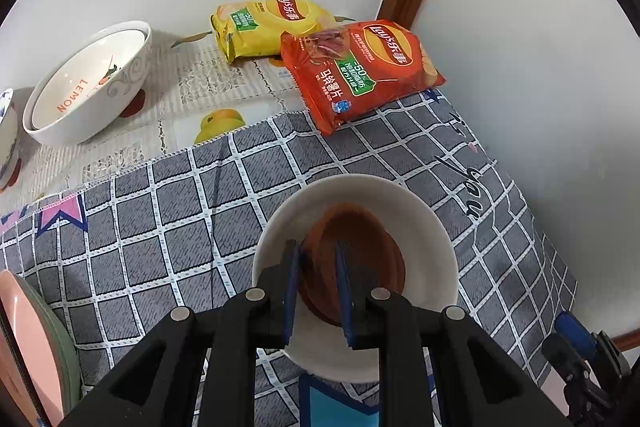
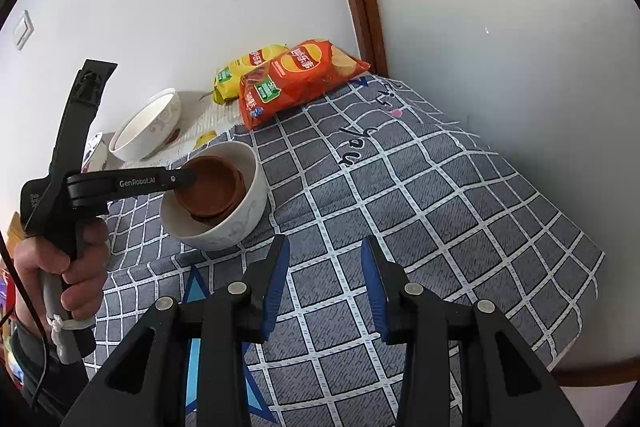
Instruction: Organize plates and bowls
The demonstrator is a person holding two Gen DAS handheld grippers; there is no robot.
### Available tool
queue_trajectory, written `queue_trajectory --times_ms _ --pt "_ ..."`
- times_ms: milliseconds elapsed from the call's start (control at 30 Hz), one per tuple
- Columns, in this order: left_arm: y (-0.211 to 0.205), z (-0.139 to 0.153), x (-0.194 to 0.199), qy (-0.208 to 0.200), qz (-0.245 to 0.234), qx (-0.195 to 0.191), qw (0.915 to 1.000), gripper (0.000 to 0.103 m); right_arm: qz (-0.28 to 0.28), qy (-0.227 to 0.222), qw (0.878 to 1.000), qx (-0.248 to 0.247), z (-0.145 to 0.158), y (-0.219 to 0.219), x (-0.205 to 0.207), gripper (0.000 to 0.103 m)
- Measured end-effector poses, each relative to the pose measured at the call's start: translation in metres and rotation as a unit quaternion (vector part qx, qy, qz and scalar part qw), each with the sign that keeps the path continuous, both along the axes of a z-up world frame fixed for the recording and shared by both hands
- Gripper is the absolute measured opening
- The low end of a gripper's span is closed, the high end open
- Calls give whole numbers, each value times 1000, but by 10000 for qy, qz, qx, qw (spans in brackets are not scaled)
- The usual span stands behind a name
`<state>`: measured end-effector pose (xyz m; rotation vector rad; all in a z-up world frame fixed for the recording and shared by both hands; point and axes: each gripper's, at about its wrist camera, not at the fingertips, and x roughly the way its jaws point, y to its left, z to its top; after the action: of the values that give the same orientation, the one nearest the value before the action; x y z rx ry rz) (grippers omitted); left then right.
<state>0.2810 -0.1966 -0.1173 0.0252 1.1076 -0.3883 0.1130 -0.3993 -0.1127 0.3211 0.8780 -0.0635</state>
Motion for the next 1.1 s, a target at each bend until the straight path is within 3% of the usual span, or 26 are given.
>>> queue_trajectory --times_ms 467,1100 --pt "4 -7 5 51 86 -128 9999 10 -76 120 9999 -15 -8 -5 1 37" --pt "13 -14 11 241 155 -805 9963 10 -9 206 9997 -145 -7 -1 3 37"
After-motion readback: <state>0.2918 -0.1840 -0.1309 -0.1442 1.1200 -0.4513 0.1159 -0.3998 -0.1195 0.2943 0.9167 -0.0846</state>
